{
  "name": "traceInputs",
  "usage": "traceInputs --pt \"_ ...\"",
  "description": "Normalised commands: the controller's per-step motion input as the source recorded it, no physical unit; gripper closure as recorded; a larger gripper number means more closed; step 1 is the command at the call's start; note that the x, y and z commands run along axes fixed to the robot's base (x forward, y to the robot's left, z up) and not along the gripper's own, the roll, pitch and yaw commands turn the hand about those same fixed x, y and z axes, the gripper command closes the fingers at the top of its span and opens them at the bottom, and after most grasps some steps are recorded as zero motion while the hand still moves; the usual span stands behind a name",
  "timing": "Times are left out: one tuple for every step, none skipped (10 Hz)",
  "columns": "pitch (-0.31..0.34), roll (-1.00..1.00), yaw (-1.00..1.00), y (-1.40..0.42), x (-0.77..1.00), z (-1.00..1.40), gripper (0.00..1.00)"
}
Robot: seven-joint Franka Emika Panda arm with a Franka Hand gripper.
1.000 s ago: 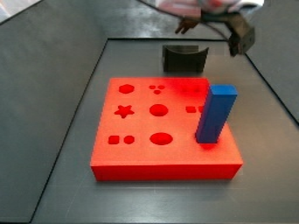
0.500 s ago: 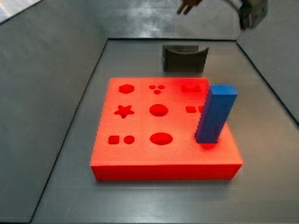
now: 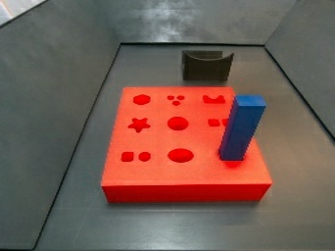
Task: Pick up the 3 prong object. Move up. Rotate the 3 prong object. Place the 3 prong object on the fixture. Regrasp the 3 prong object. Move to above the board. Insert the 3 prong object.
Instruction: Move to above the board.
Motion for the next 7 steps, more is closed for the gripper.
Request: traceInputs --pt "0.074 -0.05 0.02 -0.02 0.00 0.89 1.00" --pt "0.096 -0.05 0.03 -0.01 0.00 0.67 1.00" --pt "0.114 -0.05 0.04 -0.02 0.01 0.51 1.00" --pt "0.130 -0.05 0.05 -0.02 0.02 0.35 1.00" --pt "-0.070 -1.00 -0.08 -1.00 -0.52 0.09 1.00" --pt "-0.075 -1.00 -0.07 -1.00 -0.52 0.06 1.00" --pt "-0.095 -1.00 -0.07 -1.00 -0.56 0.07 1.00"
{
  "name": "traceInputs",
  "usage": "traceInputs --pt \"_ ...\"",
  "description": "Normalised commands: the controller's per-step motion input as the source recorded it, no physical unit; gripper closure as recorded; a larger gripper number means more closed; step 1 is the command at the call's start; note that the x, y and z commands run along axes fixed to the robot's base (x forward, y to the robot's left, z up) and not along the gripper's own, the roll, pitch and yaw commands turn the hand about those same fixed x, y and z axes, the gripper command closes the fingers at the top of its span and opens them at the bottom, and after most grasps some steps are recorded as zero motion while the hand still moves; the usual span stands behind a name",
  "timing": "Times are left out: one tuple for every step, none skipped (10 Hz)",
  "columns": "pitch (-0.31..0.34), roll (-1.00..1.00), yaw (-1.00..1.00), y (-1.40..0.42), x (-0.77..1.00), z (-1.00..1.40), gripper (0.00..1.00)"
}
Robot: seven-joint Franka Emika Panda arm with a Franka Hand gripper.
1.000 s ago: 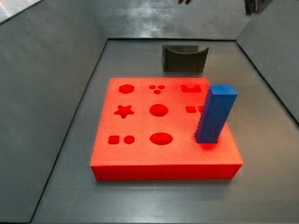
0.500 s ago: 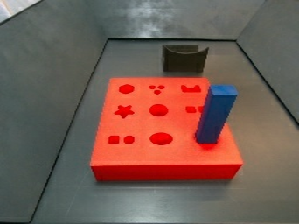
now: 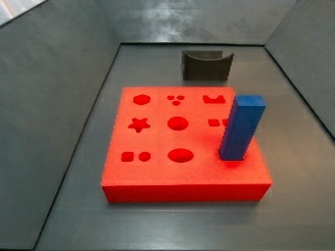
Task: Pick up the 3 prong object. Move up. Rotate the 3 prong object. Place the 3 prong object on the fixture. Regrasp the 3 prong object. Move to above the board. Insert the 3 prong object.
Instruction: Move to above the board.
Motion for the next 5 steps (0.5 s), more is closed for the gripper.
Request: traceInputs --pt "-0.105 -1.00 -0.08 -1.00 -0.57 0.06 1.00" --pt "-0.111 -1.00 -0.09 -1.00 -0.59 0.07 1.00" --pt "-0.113 -1.00 -0.10 -1.00 -0.61 0.07 1.00" --pt "-0.113 -1.00 -0.10 -1.00 -0.62 0.06 1.00" --pt "-0.115 -1.00 -0.11 -1.00 -0.67 0.07 1.00"
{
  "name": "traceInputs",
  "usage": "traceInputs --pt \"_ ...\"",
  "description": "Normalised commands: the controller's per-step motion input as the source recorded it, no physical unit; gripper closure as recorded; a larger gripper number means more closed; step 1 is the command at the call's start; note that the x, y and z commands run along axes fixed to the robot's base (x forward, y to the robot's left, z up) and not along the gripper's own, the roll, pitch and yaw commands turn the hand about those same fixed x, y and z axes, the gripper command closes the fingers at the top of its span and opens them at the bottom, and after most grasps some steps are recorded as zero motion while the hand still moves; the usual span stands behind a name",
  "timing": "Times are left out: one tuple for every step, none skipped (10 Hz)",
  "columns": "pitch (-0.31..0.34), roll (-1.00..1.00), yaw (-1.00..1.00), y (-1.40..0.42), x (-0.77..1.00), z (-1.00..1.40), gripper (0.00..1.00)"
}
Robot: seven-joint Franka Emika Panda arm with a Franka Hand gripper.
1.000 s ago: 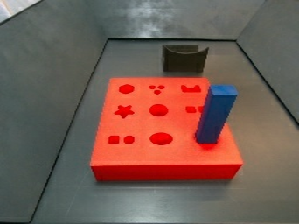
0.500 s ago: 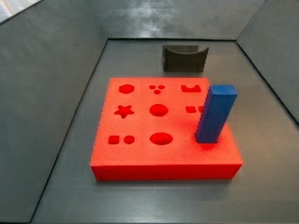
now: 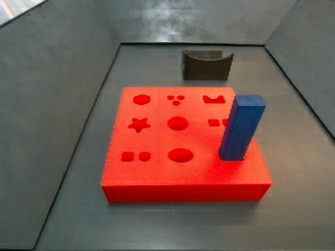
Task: Pick up the 3 prong object. Move up. Rotate the 3 prong object. Place the 3 prong object on the fixture. Regrasp the 3 prong object. Move to above the board. Insert the 3 prong object.
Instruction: Move to above the board, then insert the 3 prong object.
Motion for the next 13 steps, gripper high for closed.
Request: traceInputs --pt "-0.121 -1.00 -0.11 -0.77 -0.57 0.06 1.00" --pt "-0.124 -1.00 -0.11 -0.45 -0.38 0.03 1.00" --pt "-0.115 -1.00 -0.10 -0.19 -0.21 0.01 1.00" --pt "-0.094 -0.81 -0.08 -0.10 -0.15 0.01 1.00" --pt "-0.084 -0.64 -0.06 -0.06 -0.12 0.01 1.00" --pt "-0.061 -0.38 -0.03 -0.03 -0.08 0.00 1.00" --pt "-0.039 -0.23 -0.02 -0.01 -0.05 0.00 1.00" --pt "0.000 0.00 0.00 0.00 0.00 -0.03 1.00" --pt "0.000 0.00 0.00 0.04 0.00 -0.11 1.00" --pt "0.000 0.00 -0.03 0.11 0.00 -0.21 1.00" --pt "0.000 -0.03 -0.06 0.19 0.00 -0.28 1.00" --pt "0.000 -0.08 -0.06 0.26 0.05 -0.36 1.00" --pt "-0.027 -0.09 -0.14 0.22 0.03 -0.46 1.00"
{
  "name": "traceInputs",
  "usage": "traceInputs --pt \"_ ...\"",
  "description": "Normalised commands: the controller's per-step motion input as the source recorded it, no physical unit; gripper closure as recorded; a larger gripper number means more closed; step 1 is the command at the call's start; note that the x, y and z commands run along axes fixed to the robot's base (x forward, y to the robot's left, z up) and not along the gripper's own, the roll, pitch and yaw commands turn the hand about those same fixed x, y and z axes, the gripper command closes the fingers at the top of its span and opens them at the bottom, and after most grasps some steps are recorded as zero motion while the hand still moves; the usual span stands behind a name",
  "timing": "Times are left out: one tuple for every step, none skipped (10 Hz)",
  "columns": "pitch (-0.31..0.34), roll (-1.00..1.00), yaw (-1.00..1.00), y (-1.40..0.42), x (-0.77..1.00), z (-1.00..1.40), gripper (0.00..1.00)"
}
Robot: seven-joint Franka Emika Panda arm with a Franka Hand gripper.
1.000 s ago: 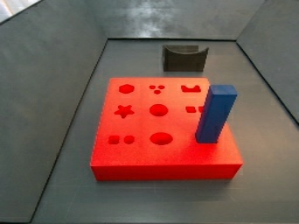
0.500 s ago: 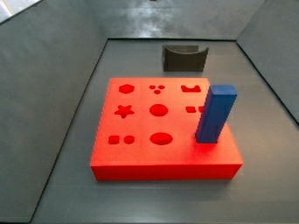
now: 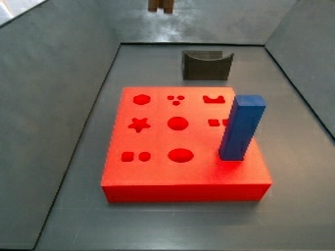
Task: Pick up the 3 prong object. Move up. Rotate the 3 prong object. Place the 3 prong object on the fixture. Regrasp the 3 prong object. Move to above the board. Insert the 3 prong object.
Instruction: Insert the 3 prong object.
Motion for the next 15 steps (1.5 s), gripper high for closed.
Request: traceInputs --pt "-0.063 -0.07 -0.14 0.19 0.03 -0.54 1.00" --pt "-0.086 -0.07 -0.16 0.13 0.01 -0.59 1.00" --pt "-0.099 -0.07 -0.18 0.09 0.05 -0.62 1.00" --pt "-0.110 -0.09 -0.19 0.07 0.14 -0.63 1.00" --pt "-0.107 -0.07 -0.22 0.04 0.21 -0.65 1.00" --pt "-0.110 -0.05 -0.28 0.10 0.25 -0.61 1.00" --pt "-0.051 -0.05 -0.55 0.30 0.29 -0.56 1.00" --pt "-0.023 -0.03 -0.69 0.27 0.12 -0.57 1.00" --pt "-0.013 -0.02 -0.75 0.22 0.05 -0.58 1.00" --pt "-0.001 -0.02 -0.89 0.08 0.08 -0.58 1.00" --pt "0.000 -0.03 -1.00 0.00 0.02 -0.53 1.00" --pt "0.000 -0.04 -1.00 0.00 0.00 -0.43 1.00" --pt "0.000 -0.11 -0.81 0.05 0.19 -0.07 1.00" --pt "0.000 0.00 0.00 0.00 0.00 -0.04 1.00" --pt "-0.041 -0.04 -0.83 0.11 0.09 -0.12 1.00"
